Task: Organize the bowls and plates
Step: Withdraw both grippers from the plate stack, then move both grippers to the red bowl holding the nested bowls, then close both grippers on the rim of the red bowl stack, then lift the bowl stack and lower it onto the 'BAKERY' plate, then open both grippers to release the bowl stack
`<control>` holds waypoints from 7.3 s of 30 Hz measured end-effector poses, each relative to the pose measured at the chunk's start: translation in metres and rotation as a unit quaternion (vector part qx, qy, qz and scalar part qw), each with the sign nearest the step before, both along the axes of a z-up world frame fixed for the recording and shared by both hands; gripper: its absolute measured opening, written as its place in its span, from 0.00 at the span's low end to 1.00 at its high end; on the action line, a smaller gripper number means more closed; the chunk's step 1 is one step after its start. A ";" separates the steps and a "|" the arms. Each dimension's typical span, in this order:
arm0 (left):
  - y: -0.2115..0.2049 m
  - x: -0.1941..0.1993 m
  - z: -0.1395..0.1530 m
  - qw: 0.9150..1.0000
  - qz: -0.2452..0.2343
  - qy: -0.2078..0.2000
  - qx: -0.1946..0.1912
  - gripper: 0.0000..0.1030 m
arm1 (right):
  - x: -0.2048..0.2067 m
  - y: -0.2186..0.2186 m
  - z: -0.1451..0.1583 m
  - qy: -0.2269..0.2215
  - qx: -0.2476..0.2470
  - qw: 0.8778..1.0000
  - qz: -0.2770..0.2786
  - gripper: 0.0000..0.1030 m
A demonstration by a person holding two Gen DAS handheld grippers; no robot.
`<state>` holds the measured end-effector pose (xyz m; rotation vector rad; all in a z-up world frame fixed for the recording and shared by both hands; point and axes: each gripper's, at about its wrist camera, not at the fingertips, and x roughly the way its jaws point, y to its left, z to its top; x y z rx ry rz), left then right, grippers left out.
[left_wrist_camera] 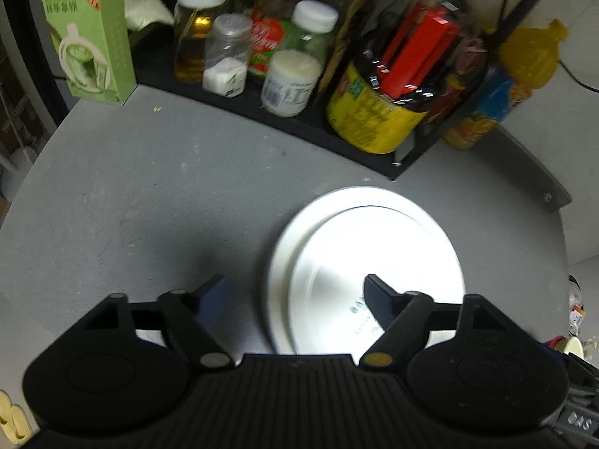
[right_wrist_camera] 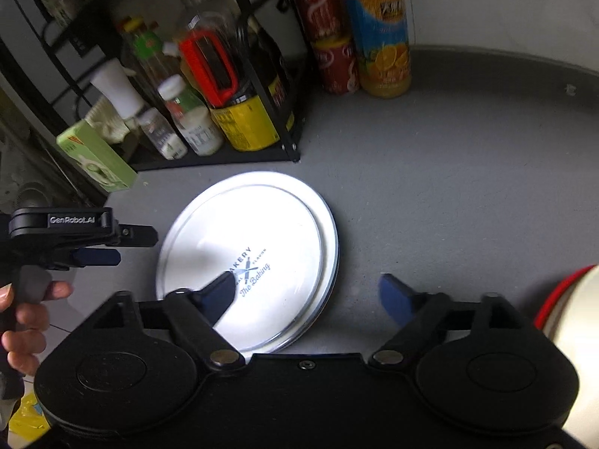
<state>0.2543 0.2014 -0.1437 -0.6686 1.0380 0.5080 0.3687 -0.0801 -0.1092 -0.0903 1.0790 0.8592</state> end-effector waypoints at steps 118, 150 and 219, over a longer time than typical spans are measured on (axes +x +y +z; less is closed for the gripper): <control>-0.223 0.122 -0.005 0.988 -0.131 0.001 -0.081 0.26 | 0.095 -0.183 -0.062 0.132 -0.004 0.990 -0.041 0.32; -0.056 0.055 0.049 0.997 0.002 -0.043 -0.061 0.27 | 0.081 -0.011 -0.026 0.127 0.015 0.987 0.099 0.32; -0.009 0.038 0.055 0.998 0.044 -0.041 -0.011 0.60 | 0.076 0.023 0.007 0.078 0.042 0.994 0.056 0.74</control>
